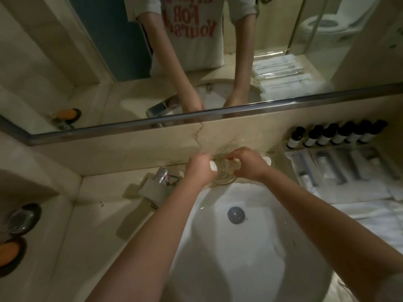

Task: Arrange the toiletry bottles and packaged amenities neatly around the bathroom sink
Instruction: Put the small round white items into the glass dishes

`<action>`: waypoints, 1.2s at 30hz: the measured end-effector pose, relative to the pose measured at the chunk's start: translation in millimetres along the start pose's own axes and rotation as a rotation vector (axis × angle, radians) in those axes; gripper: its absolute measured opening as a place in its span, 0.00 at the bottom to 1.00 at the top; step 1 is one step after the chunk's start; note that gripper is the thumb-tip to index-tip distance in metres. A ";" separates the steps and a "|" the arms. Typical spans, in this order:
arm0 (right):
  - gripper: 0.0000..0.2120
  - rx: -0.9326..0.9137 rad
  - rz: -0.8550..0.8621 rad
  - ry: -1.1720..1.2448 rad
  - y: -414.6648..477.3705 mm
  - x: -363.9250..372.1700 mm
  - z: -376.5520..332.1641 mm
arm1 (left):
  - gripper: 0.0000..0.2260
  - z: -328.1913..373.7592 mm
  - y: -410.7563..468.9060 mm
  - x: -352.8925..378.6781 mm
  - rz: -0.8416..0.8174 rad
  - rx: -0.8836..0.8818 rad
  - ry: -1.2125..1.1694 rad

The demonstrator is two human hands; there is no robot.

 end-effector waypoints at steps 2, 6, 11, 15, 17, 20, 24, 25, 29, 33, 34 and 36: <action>0.25 -0.002 -0.049 -0.069 7.9 5.1 6.9 | 0.15 2.1 15.0 12.5 -0.027 -0.005 0.058; 0.25 -0.066 -0.053 -0.113 17.8 14.3 16.2 | 0.20 7.9 36.8 33.7 -0.087 -0.025 0.227; 0.26 -0.115 -0.063 -0.136 23.7 21.1 18.8 | 0.27 1.2 44.4 48.4 -0.138 -0.045 0.237; 0.27 -0.084 0.062 -0.131 15.9 20.8 17.9 | 0.26 -5.5 44.0 45.4 -0.107 -0.050 0.145; 0.25 -0.054 0.143 -0.221 11.7 25.9 18.4 | 0.25 -6.5 42.3 43.9 -0.085 -0.031 0.118; 0.21 -0.002 0.179 -0.308 9.5 34.2 18.2 | 0.19 -7.7 39.2 44.6 -0.079 -0.028 0.084; 0.19 0.000 0.149 -0.309 14.7 33.6 15.3 | 0.16 -7.8 40.5 44.3 -0.084 -0.007 0.087; 0.18 -0.005 0.145 -0.312 16.0 32.1 15.1 | 0.17 -7.6 41.7 44.4 -0.098 0.008 0.101; 0.21 -0.020 0.092 -0.300 19.6 24.1 15.6 | 0.16 -8.6 46.5 43.4 -0.147 0.043 0.152; 0.26 -0.029 0.093 -0.264 20.1 22.3 15.9 | 0.20 -7.8 46.2 44.7 -0.174 0.044 0.160; 0.27 -0.015 0.086 -0.271 19.9 24.7 14.9 | 0.22 -7.4 45.4 44.8 -0.161 0.038 0.153; 0.26 -0.001 0.095 -0.304 20.5 28.8 13.0 | 0.23 -7.4 44.4 45.1 -0.131 0.028 0.142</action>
Point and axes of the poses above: each hand's wrist, its own y-axis towards the middle knuckle, its own x-axis out of the palm, z = x × y, the point moved 4 cm from there along y, towards the middle knuckle, and after that the axes turned 13 degrees about y, right-handed, at the moved point
